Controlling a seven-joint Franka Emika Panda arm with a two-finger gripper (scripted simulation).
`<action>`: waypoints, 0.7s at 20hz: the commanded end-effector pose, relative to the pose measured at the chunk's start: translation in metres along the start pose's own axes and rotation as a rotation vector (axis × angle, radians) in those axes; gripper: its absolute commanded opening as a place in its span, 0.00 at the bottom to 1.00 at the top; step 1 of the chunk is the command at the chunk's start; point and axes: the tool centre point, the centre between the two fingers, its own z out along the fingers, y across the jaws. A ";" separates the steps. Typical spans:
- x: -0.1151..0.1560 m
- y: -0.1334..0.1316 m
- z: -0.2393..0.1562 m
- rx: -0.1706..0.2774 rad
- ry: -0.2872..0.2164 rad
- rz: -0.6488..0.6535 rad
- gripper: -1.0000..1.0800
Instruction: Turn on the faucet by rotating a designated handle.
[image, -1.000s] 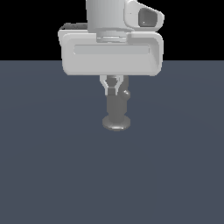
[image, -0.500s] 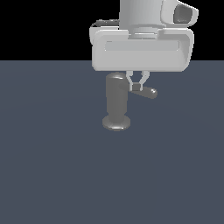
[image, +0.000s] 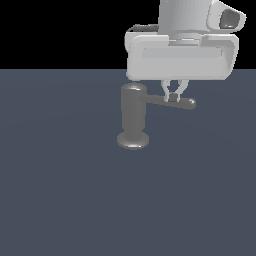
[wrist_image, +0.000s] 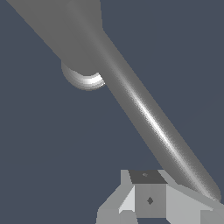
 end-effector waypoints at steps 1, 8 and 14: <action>-0.012 0.026 0.011 0.004 -0.030 0.043 0.00; 0.016 0.019 0.001 0.000 -0.002 0.006 0.00; 0.031 0.034 0.003 0.000 -0.006 0.011 0.00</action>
